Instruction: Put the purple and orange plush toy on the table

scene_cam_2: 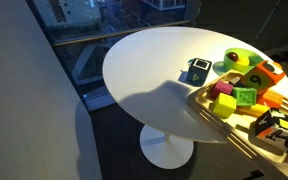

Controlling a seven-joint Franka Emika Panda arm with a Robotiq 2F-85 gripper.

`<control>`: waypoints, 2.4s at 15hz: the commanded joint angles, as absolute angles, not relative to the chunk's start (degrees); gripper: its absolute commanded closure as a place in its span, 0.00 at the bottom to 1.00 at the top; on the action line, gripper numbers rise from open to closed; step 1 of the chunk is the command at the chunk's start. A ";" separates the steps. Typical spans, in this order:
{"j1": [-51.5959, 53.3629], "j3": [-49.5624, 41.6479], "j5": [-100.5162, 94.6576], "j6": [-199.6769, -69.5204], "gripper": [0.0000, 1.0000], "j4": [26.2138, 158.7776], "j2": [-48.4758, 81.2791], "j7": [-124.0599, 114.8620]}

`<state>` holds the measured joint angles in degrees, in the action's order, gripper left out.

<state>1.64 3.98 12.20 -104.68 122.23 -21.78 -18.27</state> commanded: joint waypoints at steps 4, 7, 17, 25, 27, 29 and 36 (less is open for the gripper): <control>1.33 4.22 12.28 -104.55 0.00 122.09 -21.78 -18.18; 0.77 4.10 11.34 -104.82 0.00 121.44 -20.61 -18.52; -1.44 2.50 7.58 -108.26 0.00 117.19 -12.25 -16.40; -1.09 0.30 3.68 -110.35 0.00 113.34 -3.53 -1.67; -1.16 -0.11 2.66 -110.19 0.00 112.09 -1.74 2.05; -1.19 -0.32 0.70 -111.05 0.00 111.28 -0.43 4.63; -1.04 -0.38 -1.13 -113.29 0.00 112.34 0.09 4.95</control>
